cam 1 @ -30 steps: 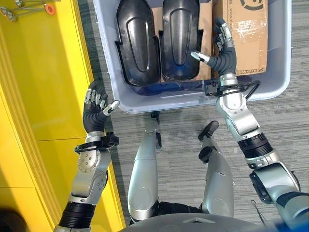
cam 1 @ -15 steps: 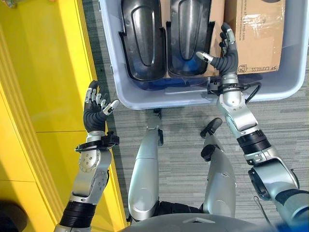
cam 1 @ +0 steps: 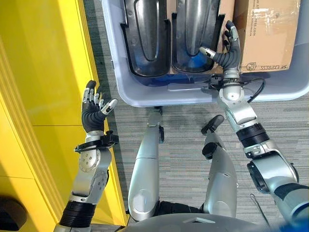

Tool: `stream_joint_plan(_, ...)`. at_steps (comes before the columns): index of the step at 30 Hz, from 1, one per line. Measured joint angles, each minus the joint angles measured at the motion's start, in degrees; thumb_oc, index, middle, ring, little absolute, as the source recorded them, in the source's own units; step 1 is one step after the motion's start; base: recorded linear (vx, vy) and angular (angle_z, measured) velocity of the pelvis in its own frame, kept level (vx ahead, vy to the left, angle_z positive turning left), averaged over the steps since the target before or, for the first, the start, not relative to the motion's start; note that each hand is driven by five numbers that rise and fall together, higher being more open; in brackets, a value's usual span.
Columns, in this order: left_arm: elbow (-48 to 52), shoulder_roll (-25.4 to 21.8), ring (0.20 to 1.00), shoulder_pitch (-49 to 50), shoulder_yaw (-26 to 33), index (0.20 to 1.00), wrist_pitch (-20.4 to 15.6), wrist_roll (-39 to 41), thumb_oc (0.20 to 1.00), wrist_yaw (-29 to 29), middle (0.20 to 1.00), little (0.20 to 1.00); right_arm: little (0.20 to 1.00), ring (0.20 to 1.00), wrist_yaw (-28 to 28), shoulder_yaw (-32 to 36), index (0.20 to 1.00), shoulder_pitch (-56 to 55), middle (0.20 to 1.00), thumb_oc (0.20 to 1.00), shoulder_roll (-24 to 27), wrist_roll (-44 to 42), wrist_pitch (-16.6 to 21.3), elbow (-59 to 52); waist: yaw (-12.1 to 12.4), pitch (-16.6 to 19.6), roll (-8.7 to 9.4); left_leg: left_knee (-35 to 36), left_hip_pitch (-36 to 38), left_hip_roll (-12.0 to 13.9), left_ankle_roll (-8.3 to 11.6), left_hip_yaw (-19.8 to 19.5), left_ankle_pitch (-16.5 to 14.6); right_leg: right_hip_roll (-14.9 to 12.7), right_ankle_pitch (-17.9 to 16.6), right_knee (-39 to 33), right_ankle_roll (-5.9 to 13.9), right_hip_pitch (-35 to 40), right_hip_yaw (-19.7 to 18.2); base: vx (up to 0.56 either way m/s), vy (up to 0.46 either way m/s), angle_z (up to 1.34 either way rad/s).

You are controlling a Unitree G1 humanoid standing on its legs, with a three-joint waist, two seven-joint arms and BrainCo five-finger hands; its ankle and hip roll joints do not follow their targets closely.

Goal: Move parts from the plastic box to the shelf.

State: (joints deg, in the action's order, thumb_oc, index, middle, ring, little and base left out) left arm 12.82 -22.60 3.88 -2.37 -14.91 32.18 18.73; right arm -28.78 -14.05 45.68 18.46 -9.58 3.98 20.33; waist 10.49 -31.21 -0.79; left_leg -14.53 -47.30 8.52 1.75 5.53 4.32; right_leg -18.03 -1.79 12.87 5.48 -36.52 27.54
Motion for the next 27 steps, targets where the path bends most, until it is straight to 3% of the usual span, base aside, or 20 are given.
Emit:
stream_joint_plan(20, 0.18, -0.69, 1.0, -0.92, -2.13, 1.0, -1.74, -0.07, 1.0, 1.67, 1.0, 1.0, 1.0, 1.0, -4.03, -0.11, 1.0, 10.61, 1.0, 1.0, 2.6, 6.92, -1.03, 11.88, 0.07, 0.03, 0.01, -1.52, -4.58, 0.24, -0.06, -1.52, 0.03, 0.52, -0.27, 0.06, -0.2, -3.07, 0.89, 0.0, 0.002, 0.01)
stream_joint_plan(27, 0.63, -0.75, 1.0, -1.54, -2.21, 1.0, -1.99, -0.1, 1.0, 1.9, 1.0, 1.0, 1.0, 1.0, -5.73, -3.17, 1.0, 14.69, 1.0, 1.0, 4.82, 13.75, -2.64, 18.26, 0.17, 0.09, 0.08, -2.05, -6.15, 0.22, 0.01, -2.68, 0.13, 0.77, -0.23, 0.08, -0.41, -3.67, 1.66, 0.01, 0.011, 0.02)
